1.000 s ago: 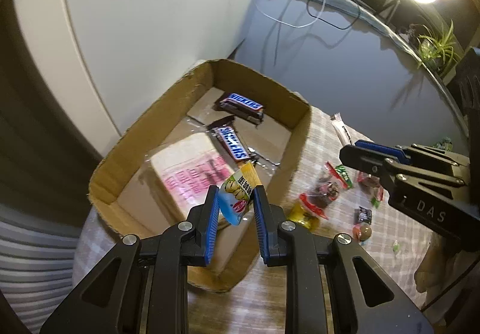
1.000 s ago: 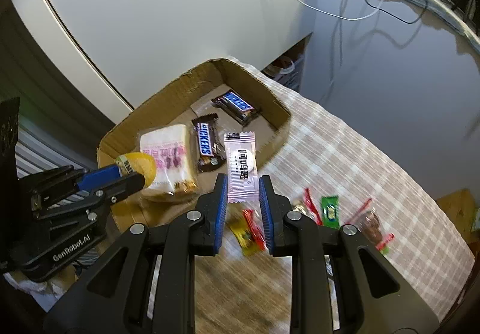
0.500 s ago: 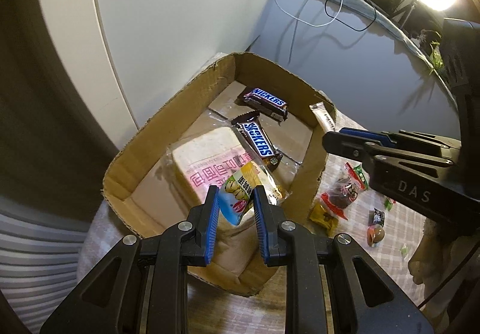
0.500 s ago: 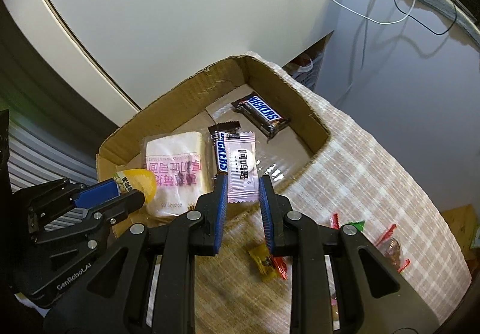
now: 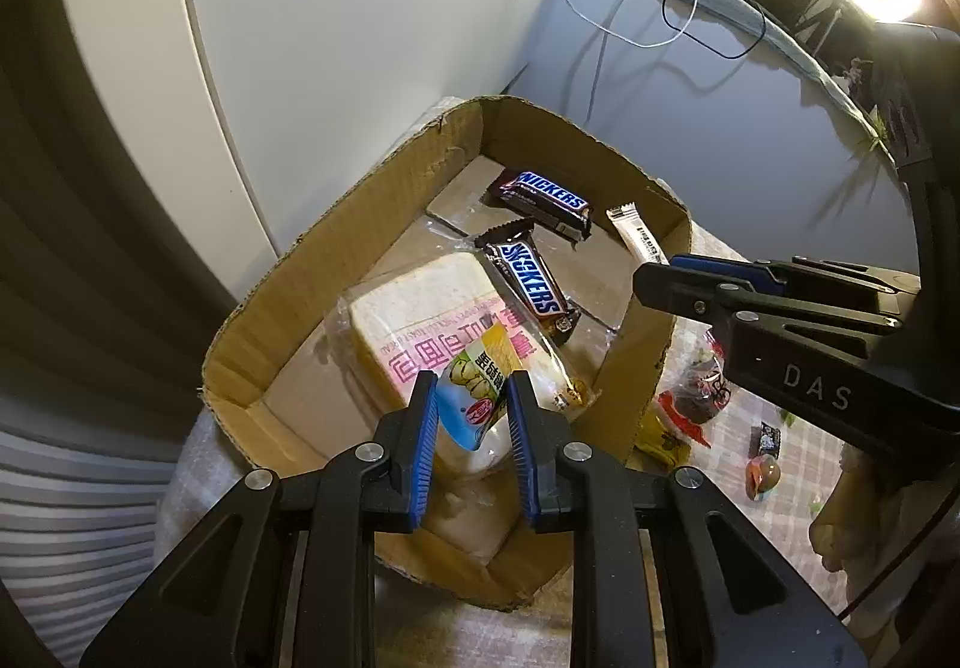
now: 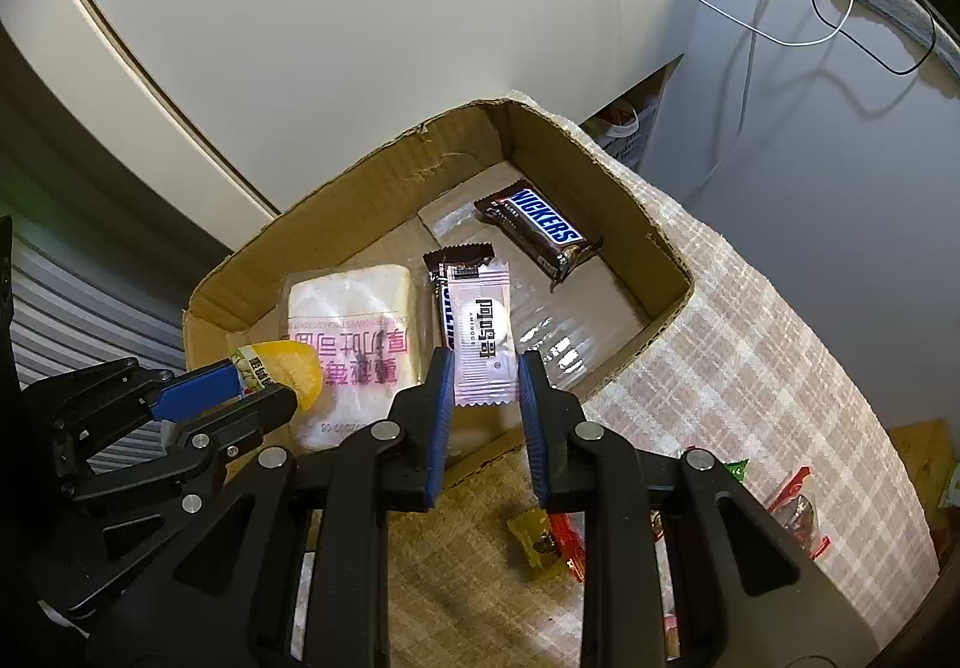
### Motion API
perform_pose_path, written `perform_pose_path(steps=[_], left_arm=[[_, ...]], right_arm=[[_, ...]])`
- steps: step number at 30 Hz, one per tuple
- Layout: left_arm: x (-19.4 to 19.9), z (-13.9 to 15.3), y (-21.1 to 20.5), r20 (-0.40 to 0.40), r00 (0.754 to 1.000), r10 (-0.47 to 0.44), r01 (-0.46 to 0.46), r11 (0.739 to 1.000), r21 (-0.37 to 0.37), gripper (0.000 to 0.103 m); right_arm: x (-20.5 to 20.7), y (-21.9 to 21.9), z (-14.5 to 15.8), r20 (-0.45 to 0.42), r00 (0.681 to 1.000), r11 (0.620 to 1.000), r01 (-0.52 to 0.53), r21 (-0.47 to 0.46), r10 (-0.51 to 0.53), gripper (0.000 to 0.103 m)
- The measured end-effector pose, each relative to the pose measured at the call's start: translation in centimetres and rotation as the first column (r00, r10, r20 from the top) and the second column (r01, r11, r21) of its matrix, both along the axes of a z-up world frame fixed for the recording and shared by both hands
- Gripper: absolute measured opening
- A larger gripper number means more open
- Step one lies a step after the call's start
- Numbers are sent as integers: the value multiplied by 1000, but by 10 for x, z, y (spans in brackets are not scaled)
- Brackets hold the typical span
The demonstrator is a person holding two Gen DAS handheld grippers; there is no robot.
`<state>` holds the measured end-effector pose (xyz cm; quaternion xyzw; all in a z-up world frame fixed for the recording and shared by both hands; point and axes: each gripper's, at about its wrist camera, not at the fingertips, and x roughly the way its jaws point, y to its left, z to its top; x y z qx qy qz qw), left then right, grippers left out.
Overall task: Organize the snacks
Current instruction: 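Open the right tool over the box while the left tool releases its candy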
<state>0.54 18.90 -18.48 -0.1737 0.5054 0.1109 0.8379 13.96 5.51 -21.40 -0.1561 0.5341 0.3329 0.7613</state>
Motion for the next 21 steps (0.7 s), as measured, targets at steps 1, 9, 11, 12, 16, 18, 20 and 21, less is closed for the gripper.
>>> perform_pose_path(steps=[1,9,11,12,16,18,20,21], left_arm=[[0,0,0,0,1000,3,-3,1000,3,22],[1,1,-1,-7,1000,5,-5,1000,16,36],[1,1,-1,-7,1000,0,0,1000,17,47],[1,1,-2,-8,1000,-3,3,1000,24,50],[1,1,-4,-13,1000,-5,5,999,37,55],[0,2,-6,-13,1000,-6,7,999,41,55],[0,2,-7,-13,1000,-8,8,999,43,55],[0,2,-8,-14,1000,-8,9,999,44,56]], right_arm=[[1,0,0,-1,1000,1000,-1,0,1,22],[6,0,-2,-3,1000,1000,-2,2,2,37],[5,-1,-1,9,1000,1000,-2,6,2,59],[5,-2,1,15,1000,1000,-2,12,2,62],[3,-3,5,29,1000,1000,1,15,-2,78],[3,-4,8,36,999,1000,5,15,-5,80],[2,-6,9,37,999,1000,7,15,-8,80],[1,-7,10,37,999,1000,9,14,-10,80]])
